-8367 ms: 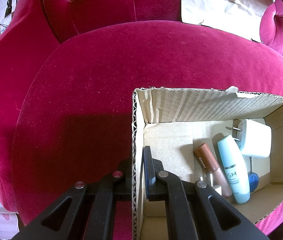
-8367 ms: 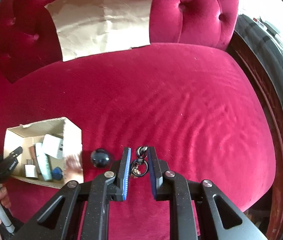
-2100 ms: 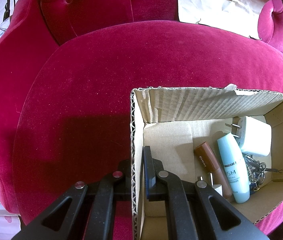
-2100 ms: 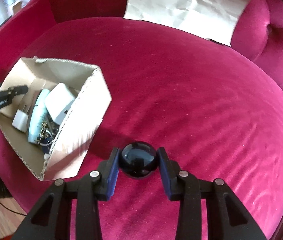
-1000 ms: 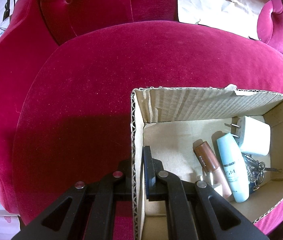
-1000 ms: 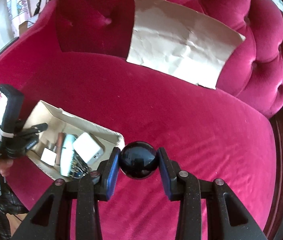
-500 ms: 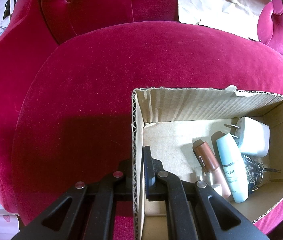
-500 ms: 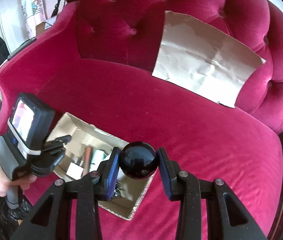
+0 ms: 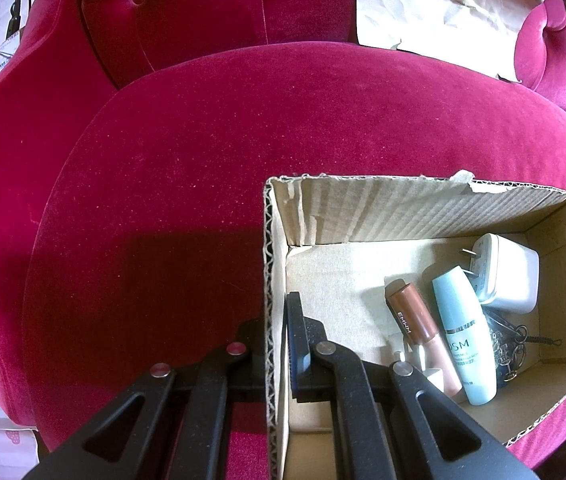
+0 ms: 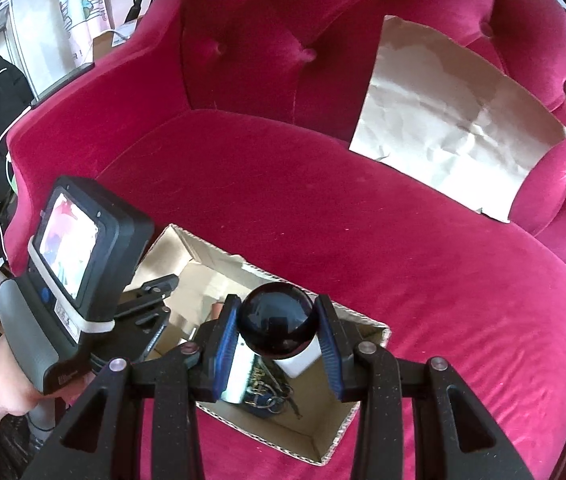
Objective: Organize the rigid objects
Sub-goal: 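Lift and carry the dark blue ball over the box with the right gripper, then lower the ball into the box and open the right gripper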
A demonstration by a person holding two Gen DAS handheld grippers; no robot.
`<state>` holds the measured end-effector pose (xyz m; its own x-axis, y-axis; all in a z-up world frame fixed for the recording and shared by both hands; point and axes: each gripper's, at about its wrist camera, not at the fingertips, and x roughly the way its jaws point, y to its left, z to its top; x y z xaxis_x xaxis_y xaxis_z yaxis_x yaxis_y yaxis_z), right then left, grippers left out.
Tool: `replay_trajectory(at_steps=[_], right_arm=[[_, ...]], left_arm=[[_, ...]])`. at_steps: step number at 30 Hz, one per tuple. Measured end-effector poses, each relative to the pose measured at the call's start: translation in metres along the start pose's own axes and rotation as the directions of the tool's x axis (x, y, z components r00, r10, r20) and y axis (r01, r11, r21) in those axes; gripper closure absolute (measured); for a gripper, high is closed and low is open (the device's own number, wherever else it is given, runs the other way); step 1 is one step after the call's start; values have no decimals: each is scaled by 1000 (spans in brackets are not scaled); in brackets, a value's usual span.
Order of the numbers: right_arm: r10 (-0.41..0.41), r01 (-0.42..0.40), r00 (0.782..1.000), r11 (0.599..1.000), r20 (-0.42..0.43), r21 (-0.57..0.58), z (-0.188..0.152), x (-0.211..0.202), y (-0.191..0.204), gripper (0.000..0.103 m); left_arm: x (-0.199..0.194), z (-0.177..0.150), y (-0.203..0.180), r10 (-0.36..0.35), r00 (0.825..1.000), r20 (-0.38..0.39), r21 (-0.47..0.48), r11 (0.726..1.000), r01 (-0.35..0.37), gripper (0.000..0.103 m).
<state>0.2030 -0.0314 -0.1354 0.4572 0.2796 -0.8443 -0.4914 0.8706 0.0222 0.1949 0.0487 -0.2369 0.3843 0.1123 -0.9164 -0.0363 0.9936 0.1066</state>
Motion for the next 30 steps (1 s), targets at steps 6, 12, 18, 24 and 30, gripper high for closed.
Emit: replay_trajectory(at_steps=[6,12,18,24,30], right_arm=[[15,-15,999,1000,-28,-13,-3,17,13,63],[14,-15,998,1000,-67,-22,-9,37,21,63],[11,-12,996,1000,-90,-10,-14,50,20,63],[11,-9,995,1000,-97,18,-15,55,16,63],[13,-10,996,999,-92,31,-16,56,16,63]], left_arm=[[0,0,0,0,1000,0,0,1000,0,98],[0,0,-1,0,1000,0,1,1000,0,98],[0,0,-1,-1,1000,0,0,1000,1,98],[0,0,-1,-1,1000,0,0,1000,1,98],[0,0,-1,0,1000,1,0,1000,0,98]])
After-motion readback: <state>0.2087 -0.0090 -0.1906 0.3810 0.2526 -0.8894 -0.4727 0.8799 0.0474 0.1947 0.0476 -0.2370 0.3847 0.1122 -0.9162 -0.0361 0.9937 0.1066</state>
